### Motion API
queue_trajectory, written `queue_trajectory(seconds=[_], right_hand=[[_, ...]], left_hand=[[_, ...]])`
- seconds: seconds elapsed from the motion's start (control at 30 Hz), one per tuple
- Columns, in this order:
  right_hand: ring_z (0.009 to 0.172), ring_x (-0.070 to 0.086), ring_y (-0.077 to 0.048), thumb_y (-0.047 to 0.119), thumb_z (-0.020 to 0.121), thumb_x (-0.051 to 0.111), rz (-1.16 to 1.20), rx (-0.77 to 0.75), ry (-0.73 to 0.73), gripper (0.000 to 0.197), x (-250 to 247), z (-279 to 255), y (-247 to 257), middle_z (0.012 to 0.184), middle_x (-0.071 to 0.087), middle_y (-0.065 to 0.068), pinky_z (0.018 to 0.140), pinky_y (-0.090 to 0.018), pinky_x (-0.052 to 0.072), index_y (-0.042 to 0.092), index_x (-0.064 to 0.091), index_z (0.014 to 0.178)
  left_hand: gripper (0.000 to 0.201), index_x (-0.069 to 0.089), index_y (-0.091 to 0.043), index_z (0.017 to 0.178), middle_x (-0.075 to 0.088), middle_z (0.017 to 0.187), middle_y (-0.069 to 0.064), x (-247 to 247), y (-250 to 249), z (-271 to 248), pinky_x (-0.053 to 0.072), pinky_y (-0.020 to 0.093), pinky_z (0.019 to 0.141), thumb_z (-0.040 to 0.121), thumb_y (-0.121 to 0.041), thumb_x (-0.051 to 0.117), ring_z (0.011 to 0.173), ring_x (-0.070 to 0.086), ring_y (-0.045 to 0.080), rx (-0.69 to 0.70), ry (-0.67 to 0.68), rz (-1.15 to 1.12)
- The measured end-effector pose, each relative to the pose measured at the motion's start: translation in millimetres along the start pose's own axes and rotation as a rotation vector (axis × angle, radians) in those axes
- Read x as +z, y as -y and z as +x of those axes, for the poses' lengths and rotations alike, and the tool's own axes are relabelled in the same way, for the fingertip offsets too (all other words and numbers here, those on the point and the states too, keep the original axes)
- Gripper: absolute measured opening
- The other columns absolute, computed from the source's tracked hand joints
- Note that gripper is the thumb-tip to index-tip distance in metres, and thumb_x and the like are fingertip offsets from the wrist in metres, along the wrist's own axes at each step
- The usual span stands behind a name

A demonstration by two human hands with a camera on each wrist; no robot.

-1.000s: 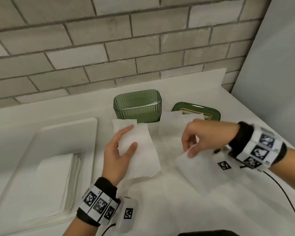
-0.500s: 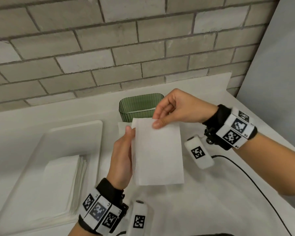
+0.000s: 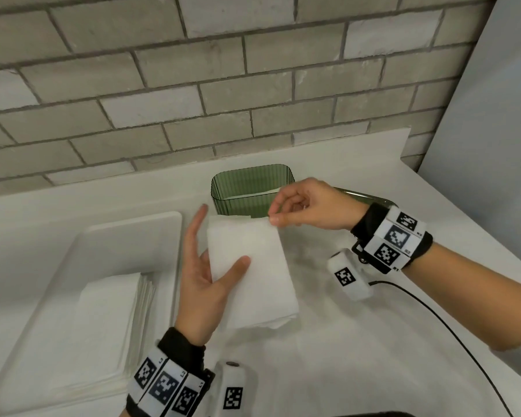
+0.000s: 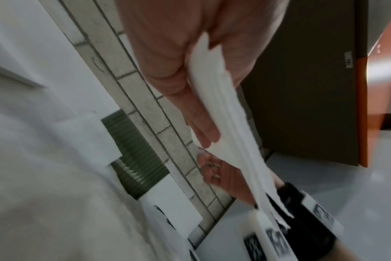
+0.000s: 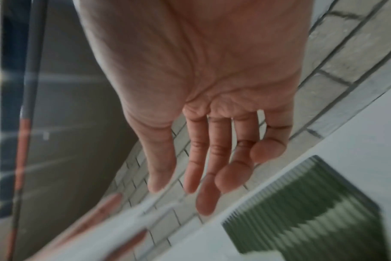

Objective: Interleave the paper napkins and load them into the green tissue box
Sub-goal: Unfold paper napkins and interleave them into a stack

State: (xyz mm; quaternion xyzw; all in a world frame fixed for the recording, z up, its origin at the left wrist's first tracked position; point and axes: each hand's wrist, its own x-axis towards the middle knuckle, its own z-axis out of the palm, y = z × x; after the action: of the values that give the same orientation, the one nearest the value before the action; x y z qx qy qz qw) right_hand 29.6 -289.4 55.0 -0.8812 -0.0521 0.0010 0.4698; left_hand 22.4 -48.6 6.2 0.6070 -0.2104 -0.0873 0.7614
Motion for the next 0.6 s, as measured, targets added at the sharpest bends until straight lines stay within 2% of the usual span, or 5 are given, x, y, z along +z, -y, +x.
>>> queue_trajectory(seconds=[0.1, 0.2, 0.3, 0.43, 0.6], right_hand=[[0.074, 0.061, -0.008, 0.028, 0.079, 0.079, -0.290, 0.127, 0.237, 0.019, 13, -10, -29, 0.092, 0.074, -0.001, 0.069, -0.020, 0.046, 0.023, 0.072, 0.096], [0.071, 0.051, 0.001, 0.030, 0.073, 0.083, -0.475, 0.260, 0.391, 0.042, 33, -24, -53, 0.103, 0.064, 0.004, 0.067, -0.014, 0.041, 0.024, 0.068, 0.112], [0.075, 0.046, -0.001, 0.036, 0.065, 0.087, -0.466, 0.314, 0.332, 0.058, 40, -29, -64, 0.105, 0.050, 0.006, 0.068, -0.018, 0.039, 0.027, 0.061, 0.116], [0.074, 0.047, -0.002, 0.036, 0.062, 0.089, -0.435, 0.282, 0.318, 0.053, 45, -30, -60, 0.099, 0.053, 0.006, 0.064, -0.014, 0.039, 0.022, 0.065, 0.107], [0.067, 0.056, -0.006, 0.029, 0.068, 0.087, -0.398, 0.249, 0.203, 0.025, 43, -29, -50, 0.070, 0.059, 0.011, 0.064, -0.017, 0.046, 0.017, 0.070, 0.083]], left_hand=[[0.083, 0.038, -0.043, 0.142, 0.069, 0.124, 0.013, -17, 2, -4, 0.060, 0.044, 0.084, 0.084, 0.009, 0.067, 0.106, 0.070, 0.031, 0.011, -0.061, 0.039], [0.048, 0.063, -0.024, 0.121, 0.068, 0.121, 0.005, -34, 8, -4, 0.058, 0.029, 0.084, 0.083, 0.004, 0.072, 0.110, 0.066, 0.028, 0.033, -0.110, 0.192], [0.033, 0.071, -0.014, 0.109, 0.073, 0.110, -0.002, -41, 11, -8, 0.056, 0.018, 0.077, 0.081, 0.003, 0.074, 0.103, 0.067, 0.017, 0.015, -0.168, 0.233], [0.033, 0.071, -0.010, 0.111, 0.071, 0.111, 0.000, -47, 13, -11, 0.055, 0.015, 0.068, 0.081, 0.004, 0.074, 0.091, 0.069, 0.003, -0.026, -0.218, 0.223], [0.033, 0.074, -0.018, 0.107, 0.072, 0.114, 0.000, -55, 21, -15, 0.058, 0.026, 0.079, 0.081, 0.001, 0.076, 0.103, 0.069, 0.015, -0.040, -0.244, 0.263]])
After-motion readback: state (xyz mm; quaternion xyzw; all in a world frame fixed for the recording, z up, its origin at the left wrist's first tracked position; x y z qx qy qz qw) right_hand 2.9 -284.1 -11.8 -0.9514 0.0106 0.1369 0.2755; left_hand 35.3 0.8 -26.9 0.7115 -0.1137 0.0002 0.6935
